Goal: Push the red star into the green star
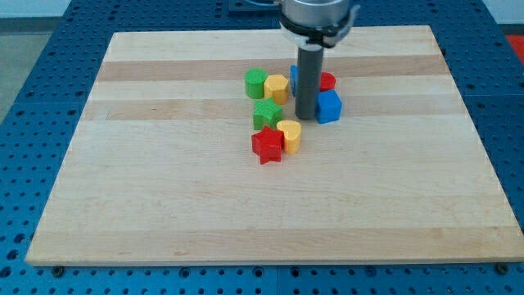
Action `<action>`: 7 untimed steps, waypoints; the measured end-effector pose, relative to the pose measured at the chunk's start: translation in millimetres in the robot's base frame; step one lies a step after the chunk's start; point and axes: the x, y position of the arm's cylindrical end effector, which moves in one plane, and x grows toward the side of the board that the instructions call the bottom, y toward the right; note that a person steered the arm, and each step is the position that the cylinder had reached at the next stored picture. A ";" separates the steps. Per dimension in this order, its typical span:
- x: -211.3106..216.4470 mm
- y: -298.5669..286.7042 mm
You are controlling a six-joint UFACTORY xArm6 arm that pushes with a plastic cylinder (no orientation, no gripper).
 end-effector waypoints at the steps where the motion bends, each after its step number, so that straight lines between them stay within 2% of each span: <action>1: 10.3 33.0; 2: 11.4 39.9; 4: 57.4 41.0; 5: 95.2 9.3; 6: 106.6 -37.8; 7: 93.9 -64.8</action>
